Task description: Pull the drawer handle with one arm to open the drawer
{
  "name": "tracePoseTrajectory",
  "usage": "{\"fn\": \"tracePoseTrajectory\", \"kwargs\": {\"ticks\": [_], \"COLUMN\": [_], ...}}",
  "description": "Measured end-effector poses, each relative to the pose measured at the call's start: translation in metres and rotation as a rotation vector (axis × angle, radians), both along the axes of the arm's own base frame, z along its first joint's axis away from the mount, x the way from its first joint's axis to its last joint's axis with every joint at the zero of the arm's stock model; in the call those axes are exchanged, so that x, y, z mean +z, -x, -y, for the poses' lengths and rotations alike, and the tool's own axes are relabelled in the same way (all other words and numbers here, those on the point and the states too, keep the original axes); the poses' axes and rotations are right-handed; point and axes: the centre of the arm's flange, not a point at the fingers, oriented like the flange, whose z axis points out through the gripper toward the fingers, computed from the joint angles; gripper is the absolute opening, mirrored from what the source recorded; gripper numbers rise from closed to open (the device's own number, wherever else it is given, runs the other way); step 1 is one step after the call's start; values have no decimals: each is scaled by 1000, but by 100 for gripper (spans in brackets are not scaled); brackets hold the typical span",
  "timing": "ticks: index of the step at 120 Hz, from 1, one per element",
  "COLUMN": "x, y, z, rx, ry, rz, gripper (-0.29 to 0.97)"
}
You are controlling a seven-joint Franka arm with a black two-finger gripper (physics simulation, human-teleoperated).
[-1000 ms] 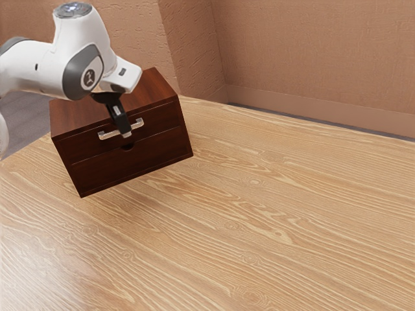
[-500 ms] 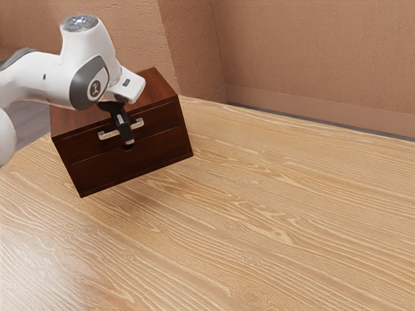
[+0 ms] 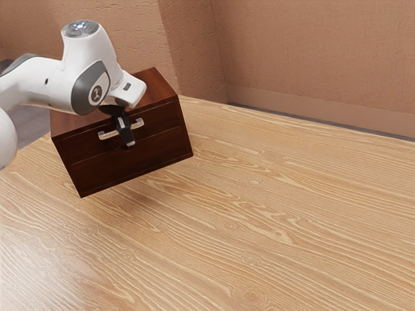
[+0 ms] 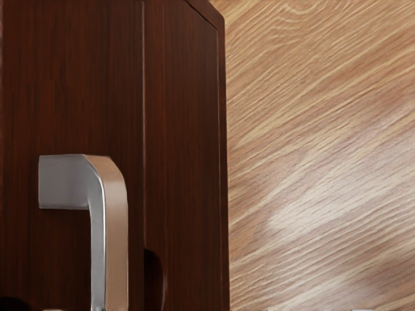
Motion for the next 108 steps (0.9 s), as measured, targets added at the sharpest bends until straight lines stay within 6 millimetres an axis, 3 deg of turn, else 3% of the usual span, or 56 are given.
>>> {"fn": "tracePoseTrajectory", "kwargs": {"ticks": [25, 92, 108], "x": [4, -13, -21], "y": [0, -4, -3], "z": [-5, -10, -7], "rx": [0, -2, -4], "ry": [-8, -3, 4], "rz": [14, 10, -1], "gripper": [51, 42, 46]}}
